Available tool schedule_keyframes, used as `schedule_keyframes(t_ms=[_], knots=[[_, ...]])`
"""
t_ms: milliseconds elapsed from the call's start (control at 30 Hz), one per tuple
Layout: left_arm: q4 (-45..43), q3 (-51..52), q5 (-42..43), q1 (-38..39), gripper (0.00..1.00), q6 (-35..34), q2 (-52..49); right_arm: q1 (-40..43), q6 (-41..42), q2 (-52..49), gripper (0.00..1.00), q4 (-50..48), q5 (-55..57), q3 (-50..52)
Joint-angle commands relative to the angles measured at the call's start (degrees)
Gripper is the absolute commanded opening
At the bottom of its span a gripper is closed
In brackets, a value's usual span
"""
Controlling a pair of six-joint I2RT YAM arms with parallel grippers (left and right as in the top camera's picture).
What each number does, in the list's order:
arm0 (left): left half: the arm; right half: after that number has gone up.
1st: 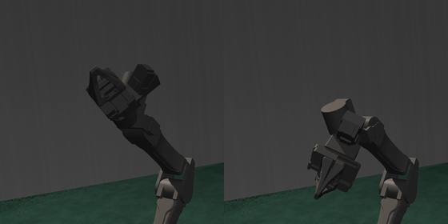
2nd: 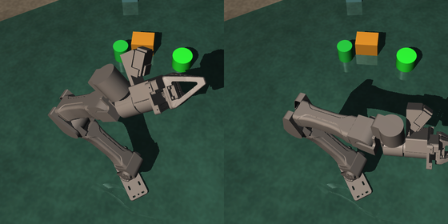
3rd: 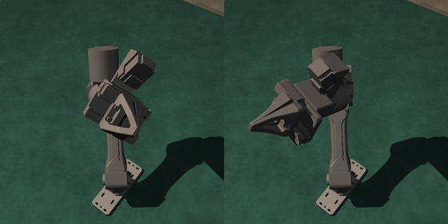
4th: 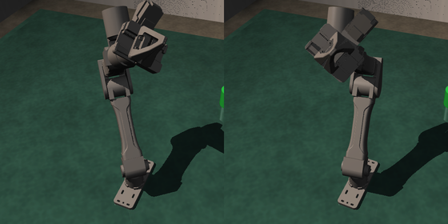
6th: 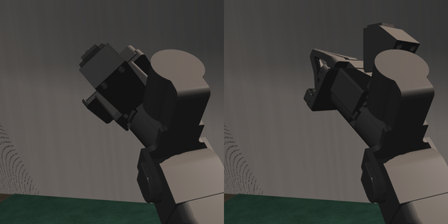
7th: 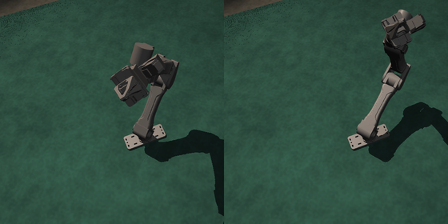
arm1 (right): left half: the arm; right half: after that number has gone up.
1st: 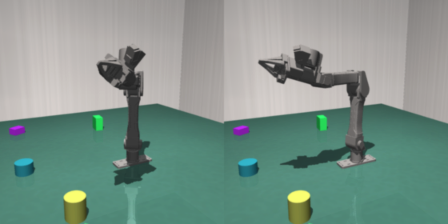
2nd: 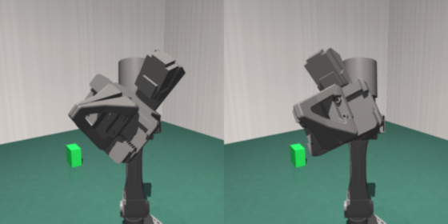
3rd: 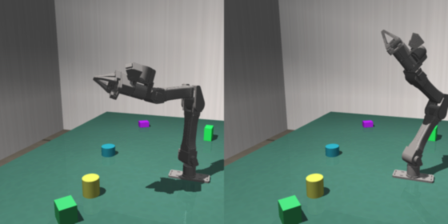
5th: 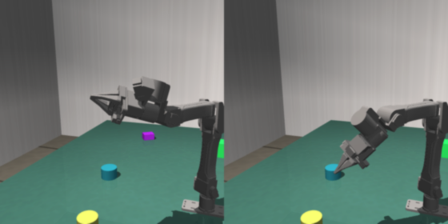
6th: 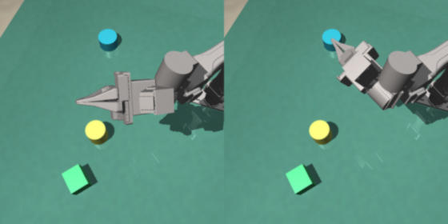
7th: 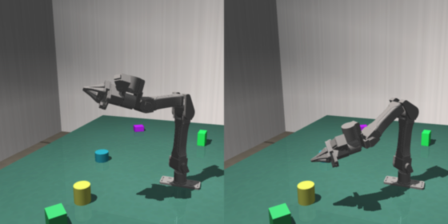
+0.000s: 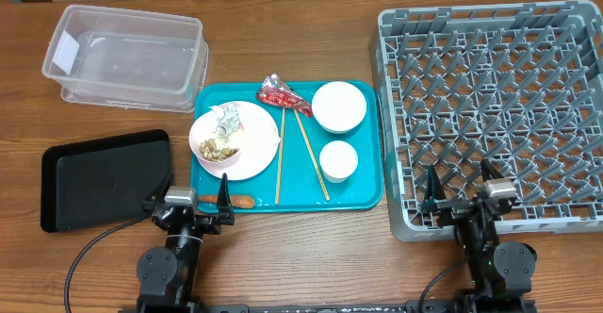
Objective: Sort waste into correct bins and load items into the dishwasher
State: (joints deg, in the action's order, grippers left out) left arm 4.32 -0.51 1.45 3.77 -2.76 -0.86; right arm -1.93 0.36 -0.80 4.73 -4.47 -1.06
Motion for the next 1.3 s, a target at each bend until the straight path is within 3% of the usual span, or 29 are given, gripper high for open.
schedule_keyframes(t_ms=[0,800,967,1267], knots=[[0.1,0.2,-0.4,0.0,1.00,1.1,0.6,-0.3,-0.2,0.6,1.00,-0.3,-0.1,0.6],[0.1,0.2,-0.4,0.0,1.00,1.1,0.6,-0.3,-0.1,0.6,1.00,-0.5,-0.3,0.6],[0.1,0.2,-0.3,0.0,1.00,0.3,0.6,-0.3,4.2,0.6,1.00,-0.3,-0.2,0.6],[9.9,-9.6,-0.4,0.0,1.00,-2.6,-2.6,-0.3,5.8,0.4,1.00,8.3,1.0,-7.8]])
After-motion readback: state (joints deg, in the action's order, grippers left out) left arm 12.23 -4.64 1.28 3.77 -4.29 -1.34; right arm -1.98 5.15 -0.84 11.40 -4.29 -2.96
